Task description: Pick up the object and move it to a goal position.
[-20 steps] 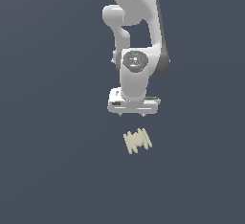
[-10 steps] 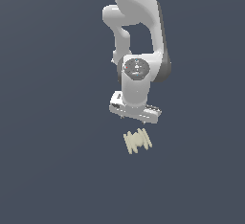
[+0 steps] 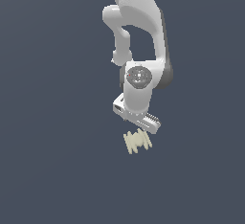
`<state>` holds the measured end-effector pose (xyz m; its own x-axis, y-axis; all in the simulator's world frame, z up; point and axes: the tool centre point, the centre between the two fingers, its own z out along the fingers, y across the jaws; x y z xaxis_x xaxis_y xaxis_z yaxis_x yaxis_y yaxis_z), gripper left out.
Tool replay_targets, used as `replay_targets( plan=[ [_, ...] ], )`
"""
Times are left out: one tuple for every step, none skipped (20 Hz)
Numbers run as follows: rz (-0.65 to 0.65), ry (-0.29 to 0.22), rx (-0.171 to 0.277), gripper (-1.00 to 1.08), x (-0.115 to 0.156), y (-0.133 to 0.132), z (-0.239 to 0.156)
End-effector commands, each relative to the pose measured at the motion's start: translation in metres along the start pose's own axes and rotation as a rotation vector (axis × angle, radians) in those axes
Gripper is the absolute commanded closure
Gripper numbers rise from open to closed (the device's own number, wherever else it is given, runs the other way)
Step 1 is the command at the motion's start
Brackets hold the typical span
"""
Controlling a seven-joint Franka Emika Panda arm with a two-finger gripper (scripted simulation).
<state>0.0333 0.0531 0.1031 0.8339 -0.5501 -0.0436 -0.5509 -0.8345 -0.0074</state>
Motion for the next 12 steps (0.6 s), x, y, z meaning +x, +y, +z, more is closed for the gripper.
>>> replay_targets(
  plan=[
    [0.069,0.003,0.0,-0.92,0.003,-0.004,0.004],
    [0.096,0.004,0.0,-0.92,0.004,-0.005,0.005],
    [0.123,0.005,0.0,-0.92,0.005,-0.006,0.007],
    [0.149,0.006,0.0,-0.92,0.006,-0.008,0.008],
    [0.176,0.008,0.0,-0.92,0.007,-0.009,0.01],
    [0.202,0.009,0.0,-0.92,0.008,-0.011,0.011],
    [0.229,0.011,0.0,-0.92,0.009,-0.012,0.013],
    [0.256,0.012,0.0,-0.92,0.01,-0.014,0.014],
    [0.282,0.014,0.0,-0.92,0.011,-0.015,0.016],
    [0.308,0.015,0.001,-0.92,0.011,-0.017,0.017],
    [0.335,0.017,0.001,-0.92,0.012,-0.018,0.019],
    [0.361,0.019,0.001,-0.92,0.013,-0.02,0.02]
  ],
)
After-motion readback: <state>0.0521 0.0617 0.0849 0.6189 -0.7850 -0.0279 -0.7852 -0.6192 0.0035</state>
